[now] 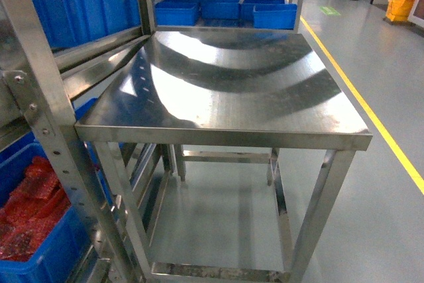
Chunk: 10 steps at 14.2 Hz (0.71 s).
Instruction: Pick blue part to blue bin on bottom shelf
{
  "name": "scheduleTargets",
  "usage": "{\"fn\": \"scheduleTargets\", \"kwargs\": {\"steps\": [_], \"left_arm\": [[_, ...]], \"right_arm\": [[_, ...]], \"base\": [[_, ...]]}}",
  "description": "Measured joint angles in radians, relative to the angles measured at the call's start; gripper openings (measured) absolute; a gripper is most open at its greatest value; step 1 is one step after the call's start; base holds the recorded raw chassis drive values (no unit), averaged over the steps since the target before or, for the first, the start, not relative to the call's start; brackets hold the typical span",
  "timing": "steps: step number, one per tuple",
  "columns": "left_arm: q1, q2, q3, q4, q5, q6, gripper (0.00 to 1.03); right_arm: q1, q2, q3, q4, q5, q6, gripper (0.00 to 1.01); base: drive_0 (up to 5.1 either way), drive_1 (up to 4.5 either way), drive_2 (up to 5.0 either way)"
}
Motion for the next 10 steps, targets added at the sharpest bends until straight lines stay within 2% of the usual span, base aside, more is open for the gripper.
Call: {"fn": "scheduleTargets", "kwargs": {"steps": [10], "left_arm": [[0.0,-0.001,0.0,0.003,-0.002,0.0,0.43]], "right_arm": [[0.0,0.0,0.0,0.003,-0.001,0.0,0.98]], "base": [[-4.9,2.45,2.5]]}}
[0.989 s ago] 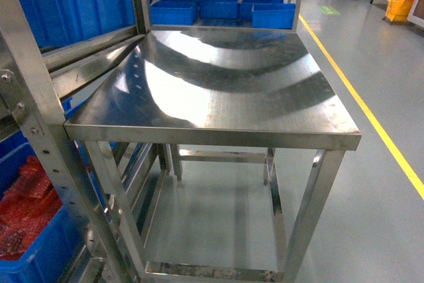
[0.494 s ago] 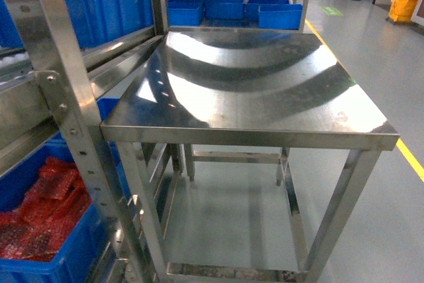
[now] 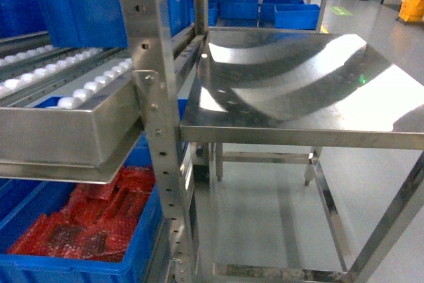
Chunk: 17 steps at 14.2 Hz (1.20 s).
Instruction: Pick blue part to blue bin on bottom shelf
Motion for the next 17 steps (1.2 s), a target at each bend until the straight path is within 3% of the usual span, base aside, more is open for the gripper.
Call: {"fn": "scheduleTargets", "kwargs": {"steps": [17], "left_arm": [[0.0,0.0,0.0,-0.003,0.002,0.0,0.43]], "right_arm": [[0.0,0.0,0.0,-0.002,0.0,0.0,0.98]], "base": [[-5.1,2.4,2.4]]}}
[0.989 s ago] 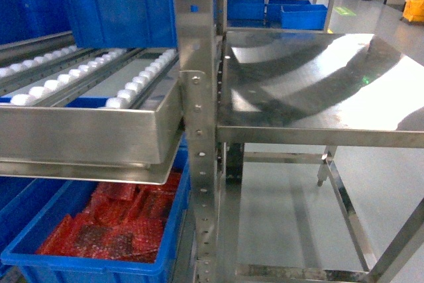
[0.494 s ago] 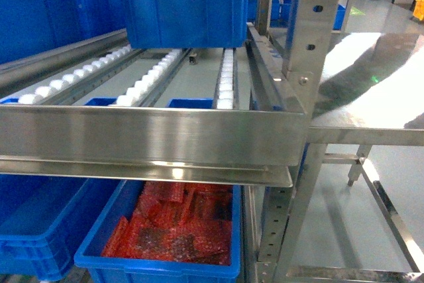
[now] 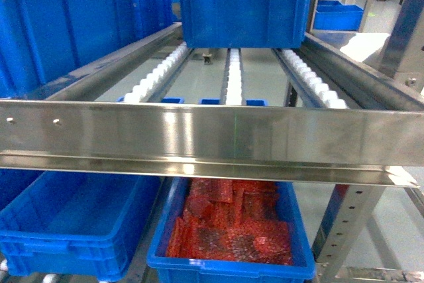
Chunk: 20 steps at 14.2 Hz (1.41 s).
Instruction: Pick blue part to blue bin on bottom shelf
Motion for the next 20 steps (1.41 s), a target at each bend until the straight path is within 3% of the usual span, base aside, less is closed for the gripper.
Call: {"fn": "scheduleTargets", "kwargs": {"steps": [7,20], "left_arm": [[0.001,0.0,0.0,0.001,-0.003,0.0,0.43],[0.002,-0.002,0.0,0.002,-0.003,-0.001,0.43]], "right_arm": [[0.0,0.0,0.0,-0.001,0.001,0.0,0.98],[0.0,0.0,0.0,0.002,-0.003,0.0,0.98]], "base": [[-5.0,2.47,2.5],[-0.1,-0.07,-0.1]]}}
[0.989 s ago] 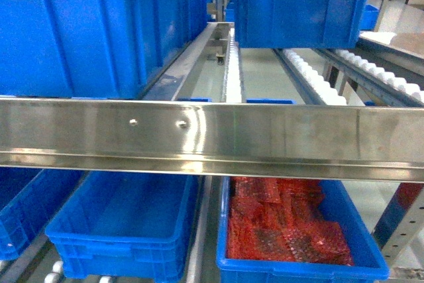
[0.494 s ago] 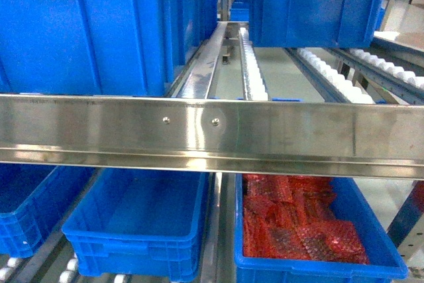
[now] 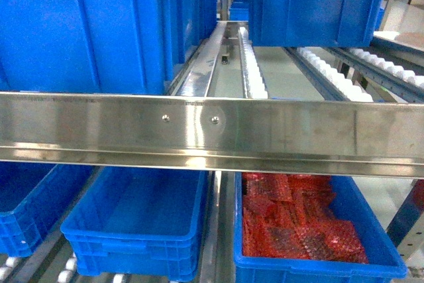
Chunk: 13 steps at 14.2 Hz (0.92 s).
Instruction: Pick blue part to blue bin on bottom shelf
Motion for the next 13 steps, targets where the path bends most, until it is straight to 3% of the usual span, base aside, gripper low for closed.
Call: {"fn": "scheduleTargets", "kwargs": {"steps": [13], "left_arm": [[0.0,0.001,0.0,-0.002,0.0,0.0,0.43]], "right_arm": [[0.0,0.0,0.0,-0.002,0.004,0.001,0.98]], "base": [[0.0,0.0,0.0]]}}
